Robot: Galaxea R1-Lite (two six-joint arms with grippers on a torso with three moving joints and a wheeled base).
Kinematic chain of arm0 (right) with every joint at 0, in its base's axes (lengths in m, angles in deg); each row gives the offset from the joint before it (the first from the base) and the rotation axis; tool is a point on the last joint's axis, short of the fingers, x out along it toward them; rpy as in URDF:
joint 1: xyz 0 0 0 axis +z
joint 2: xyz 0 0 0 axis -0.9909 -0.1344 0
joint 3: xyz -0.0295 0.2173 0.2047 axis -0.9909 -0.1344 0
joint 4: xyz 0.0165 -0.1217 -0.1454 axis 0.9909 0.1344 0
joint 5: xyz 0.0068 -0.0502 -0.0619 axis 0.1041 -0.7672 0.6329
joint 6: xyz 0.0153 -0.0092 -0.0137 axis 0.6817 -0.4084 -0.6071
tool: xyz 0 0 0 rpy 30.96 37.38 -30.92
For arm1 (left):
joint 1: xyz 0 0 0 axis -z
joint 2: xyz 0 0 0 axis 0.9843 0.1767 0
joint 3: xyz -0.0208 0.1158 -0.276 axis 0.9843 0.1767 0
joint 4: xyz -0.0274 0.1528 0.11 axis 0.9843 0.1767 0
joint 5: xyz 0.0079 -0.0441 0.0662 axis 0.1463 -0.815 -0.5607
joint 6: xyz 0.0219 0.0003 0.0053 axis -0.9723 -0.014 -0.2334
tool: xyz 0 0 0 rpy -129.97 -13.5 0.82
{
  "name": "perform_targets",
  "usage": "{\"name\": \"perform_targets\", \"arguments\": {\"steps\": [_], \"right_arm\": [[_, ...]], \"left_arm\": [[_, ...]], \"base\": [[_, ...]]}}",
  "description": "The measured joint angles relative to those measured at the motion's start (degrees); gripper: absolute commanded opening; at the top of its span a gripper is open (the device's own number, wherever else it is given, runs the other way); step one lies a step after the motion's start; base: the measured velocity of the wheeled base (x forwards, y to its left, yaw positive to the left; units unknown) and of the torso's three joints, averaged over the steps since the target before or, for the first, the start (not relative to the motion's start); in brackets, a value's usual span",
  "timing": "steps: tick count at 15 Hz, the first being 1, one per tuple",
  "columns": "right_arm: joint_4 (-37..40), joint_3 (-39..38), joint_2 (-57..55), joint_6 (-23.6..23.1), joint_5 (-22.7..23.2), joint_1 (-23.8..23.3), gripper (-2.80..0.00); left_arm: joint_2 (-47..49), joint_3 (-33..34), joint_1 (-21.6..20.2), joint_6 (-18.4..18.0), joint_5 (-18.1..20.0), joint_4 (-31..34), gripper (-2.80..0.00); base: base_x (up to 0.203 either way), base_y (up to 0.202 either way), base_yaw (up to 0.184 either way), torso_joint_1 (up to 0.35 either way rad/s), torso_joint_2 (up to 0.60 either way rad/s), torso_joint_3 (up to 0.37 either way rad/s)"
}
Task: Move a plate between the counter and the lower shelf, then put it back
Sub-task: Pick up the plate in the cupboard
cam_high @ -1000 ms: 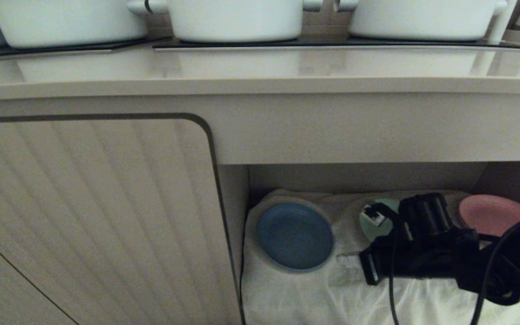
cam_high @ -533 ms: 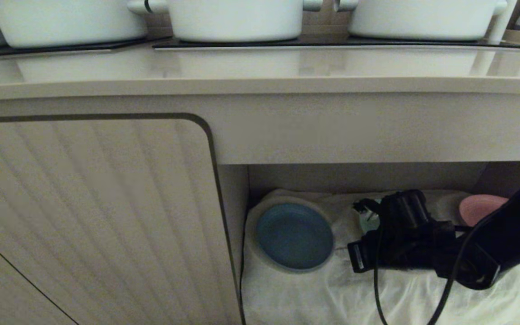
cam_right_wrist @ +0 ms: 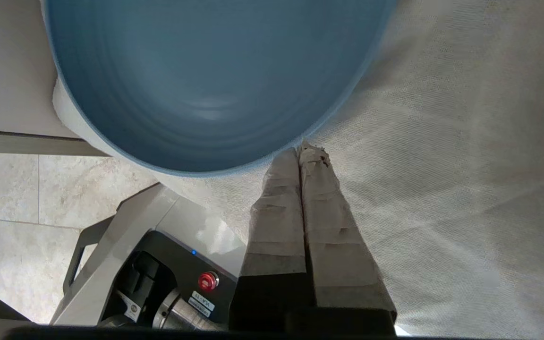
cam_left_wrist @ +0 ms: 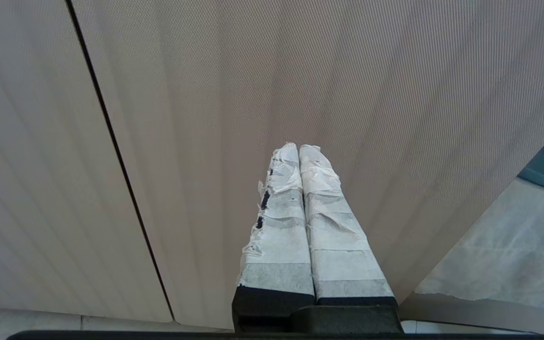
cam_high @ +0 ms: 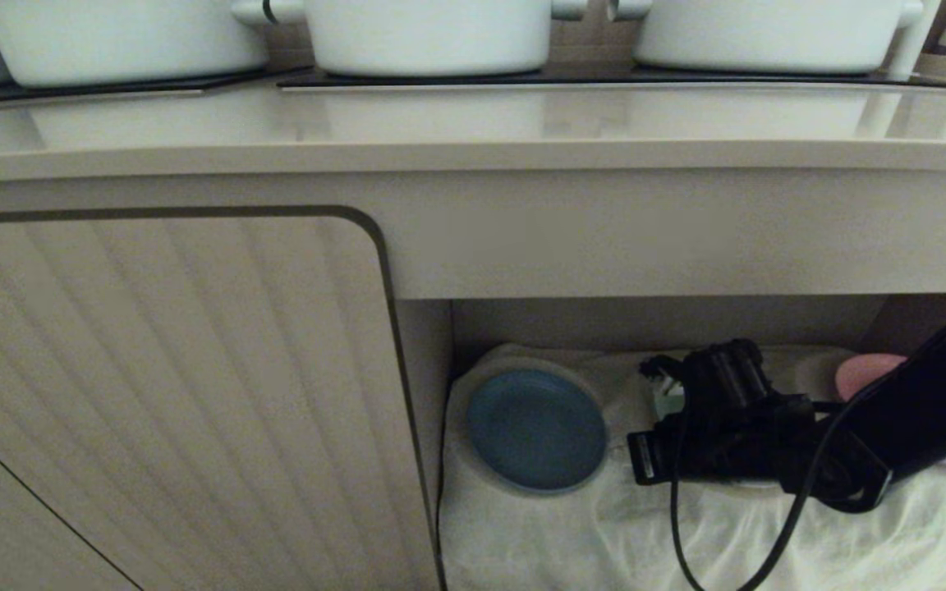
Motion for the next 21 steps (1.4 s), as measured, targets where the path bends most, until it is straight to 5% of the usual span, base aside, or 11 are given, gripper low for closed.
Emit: {"name": "perform_targets", "arguments": {"steps": [1,21], "right_arm": [[0.2,0.1,0.0,0.0,0.0,0.1,0.00],[-0.3,3.4,-2.7,2.8,-2.5,1.3,0.00]], "left_arm": [[0.0,0.0,0.0,0.0,0.0,0.0,-2.80],[0.0,0.0,0.0,0.0,0.0,0.0,-2.80]], "base": [[0.000,0.000,0.000,0.000,0.00,0.000],[0.000,0.000,0.000,0.000,0.00,0.000]]}}
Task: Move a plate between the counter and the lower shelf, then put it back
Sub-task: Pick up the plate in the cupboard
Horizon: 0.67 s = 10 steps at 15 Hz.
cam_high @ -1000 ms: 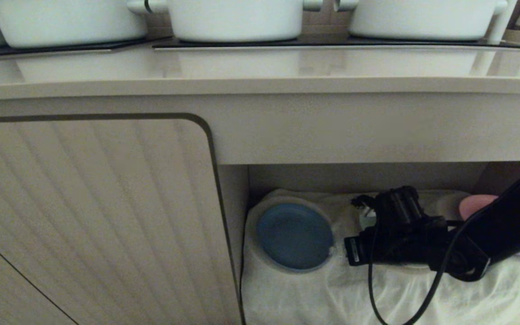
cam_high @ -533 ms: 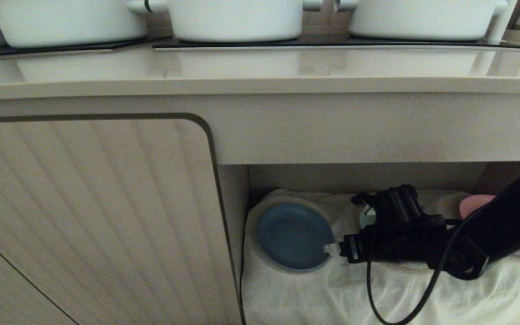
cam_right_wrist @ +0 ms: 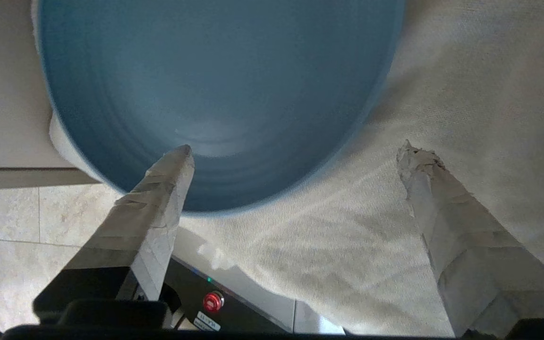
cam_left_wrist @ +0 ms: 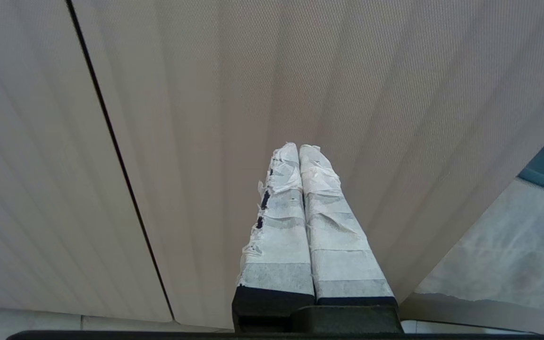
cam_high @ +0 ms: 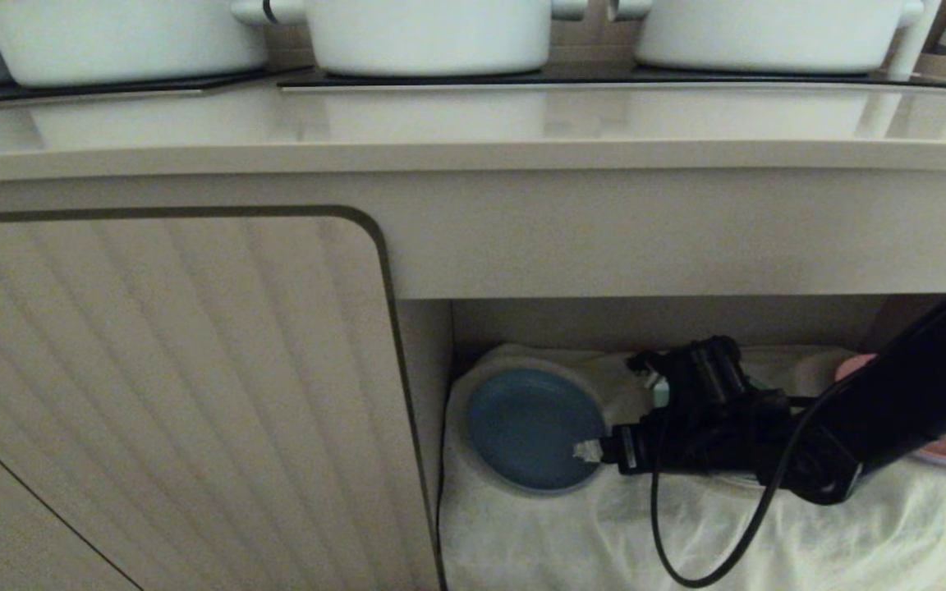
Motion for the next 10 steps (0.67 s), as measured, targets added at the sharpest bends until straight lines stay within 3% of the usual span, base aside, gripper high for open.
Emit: {"name": "perform_targets", "arguments": {"steps": [10], "right_arm": [[-0.3,2.4,-2.8,0.4,-0.1,0.9,0.00]], "left_arm": [[0.0,0.0,0.0,0.0,0.0,0.0,-2.80]], "base": [[0.000,0.000,0.000,0.000,0.00,0.000]]}}
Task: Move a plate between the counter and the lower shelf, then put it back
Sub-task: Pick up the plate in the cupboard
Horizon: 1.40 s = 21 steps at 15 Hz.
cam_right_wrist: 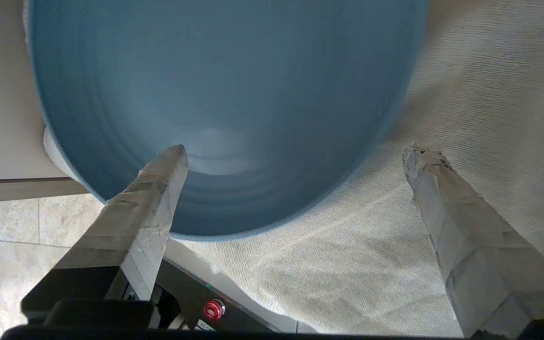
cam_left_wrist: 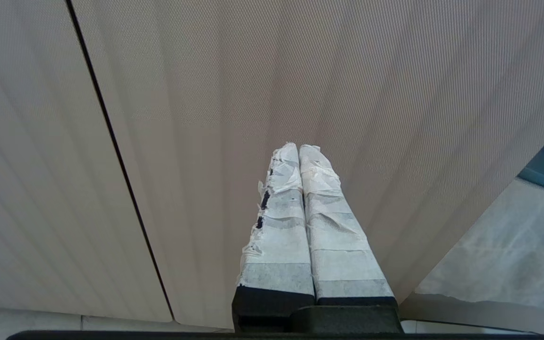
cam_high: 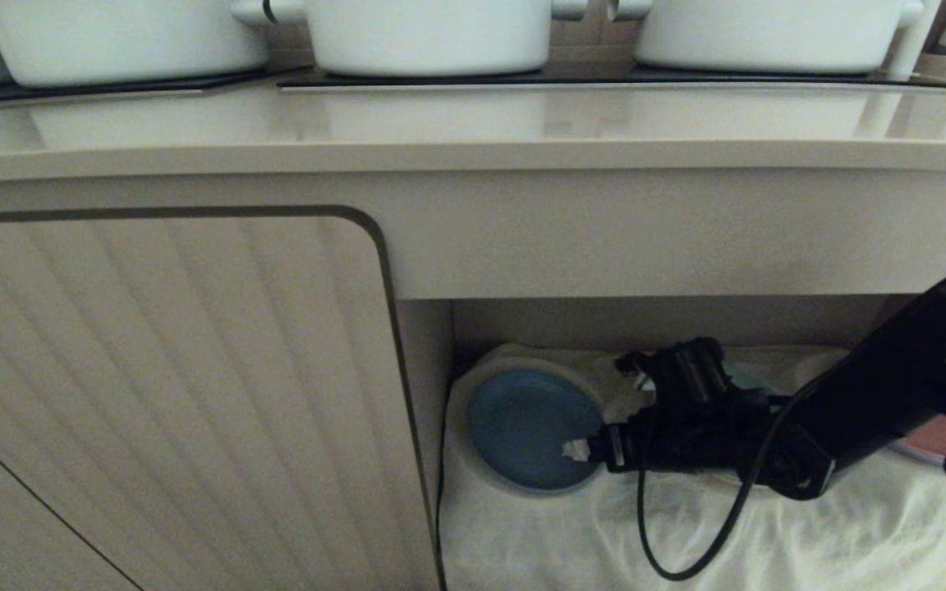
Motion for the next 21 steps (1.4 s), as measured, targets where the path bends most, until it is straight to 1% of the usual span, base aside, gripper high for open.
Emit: {"name": "perform_targets", "arguments": {"steps": [7,10,14,21], "right_arm": [[-0.4,0.7,-1.6,0.1,-1.0,1.8,0.00],[-2.7,0.6,-2.0,1.9,-1.0,1.9,0.00],[-3.3,0.6,-2.6,2.3,-3.2,1.9,0.00],[-3.4,1.7,-3.3,2.5,-3.7,1.6,0.00]], "left_arm": [[0.0,0.0,0.0,0.0,0.0,0.0,-2.80],[0.0,0.0,0.0,0.0,0.0,0.0,-2.80],[0.0,0.0,0.0,0.0,0.0,0.0,-2.80],[0.0,0.0,0.0,0.0,0.0,0.0,-2.80]], "base": [[0.000,0.000,0.000,0.000,0.00,0.000],[0.000,0.000,0.000,0.000,0.00,0.000],[0.000,0.000,0.000,0.000,0.00,0.000],[0.000,0.000,0.000,0.000,0.00,0.000]]}}
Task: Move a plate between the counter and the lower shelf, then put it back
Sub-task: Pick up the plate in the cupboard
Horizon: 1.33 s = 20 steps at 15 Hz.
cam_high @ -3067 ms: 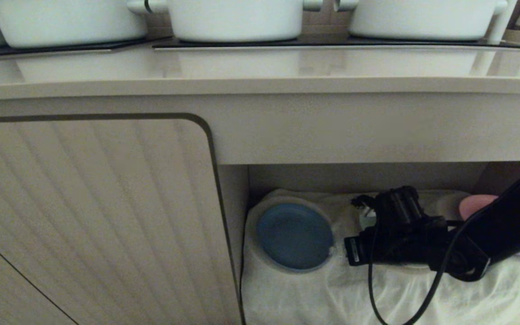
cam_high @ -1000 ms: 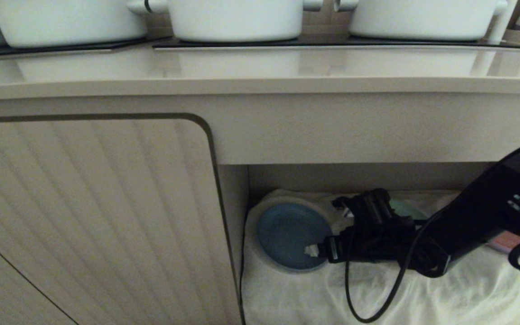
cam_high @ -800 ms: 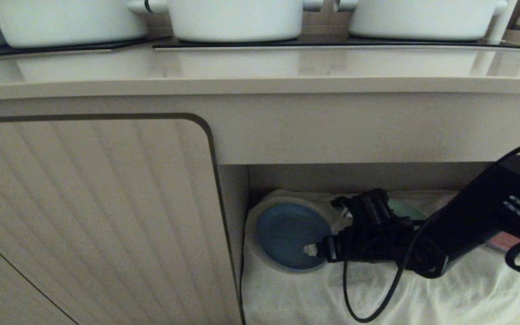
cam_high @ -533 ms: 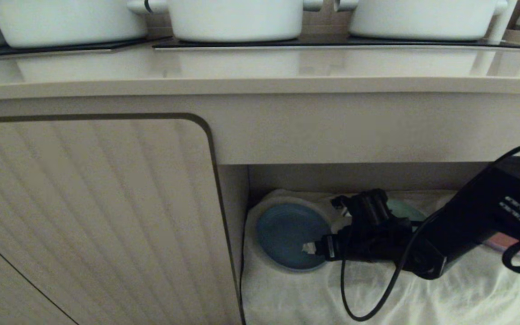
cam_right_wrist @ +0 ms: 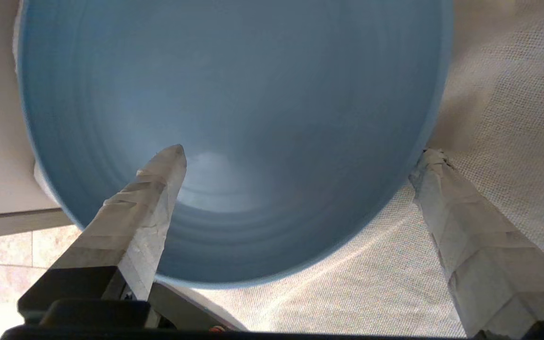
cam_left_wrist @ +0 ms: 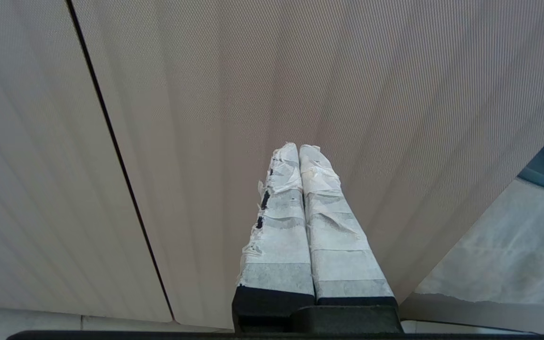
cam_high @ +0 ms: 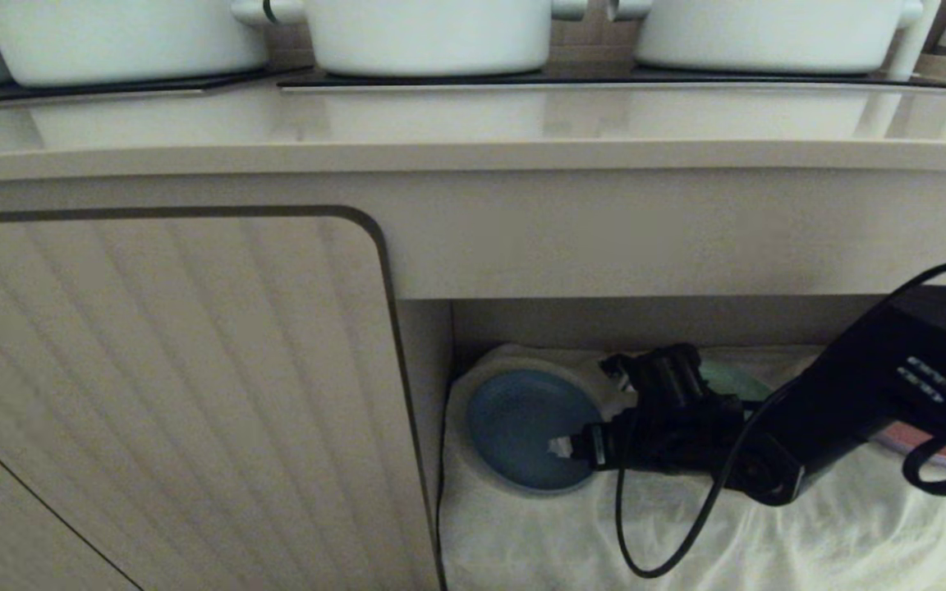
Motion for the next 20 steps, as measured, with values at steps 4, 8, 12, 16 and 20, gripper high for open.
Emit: {"name": "perform_targets", "arguments": {"steps": [4,8,12,16,20], "right_arm": [[0.0,0.1,-0.1,0.0,-1.7,-0.1,0.00],[-0.1,0.0,-0.2,0.0,-1.9,-0.1,0.00],[-0.1,0.0,-0.3,0.0,-1.9,0.0,0.00],[-0.1,0.1,-0.5,0.1,-2.0,0.0,-2.80],[0.2,0.1,-0.8,0.1,-2.1,0.0,-2.80]], "left_arm": [[0.0,0.0,0.0,0.0,0.0,0.0,-2.80],[0.0,0.0,0.0,0.0,0.0,0.0,-2.80],[0.0,0.0,0.0,0.0,0.0,0.0,-2.80],[0.0,0.0,0.0,0.0,0.0,0.0,-2.80],[0.0,0.0,0.0,0.0,0.0,0.0,-2.80]], "base": [[0.000,0.000,0.000,0.000,0.00,0.000],[0.000,0.000,0.000,0.000,0.00,0.000],[0.000,0.000,0.000,0.000,0.00,0.000],[0.000,0.000,0.000,0.000,0.00,0.000],[0.000,0.000,0.000,0.000,0.00,0.000]]}}
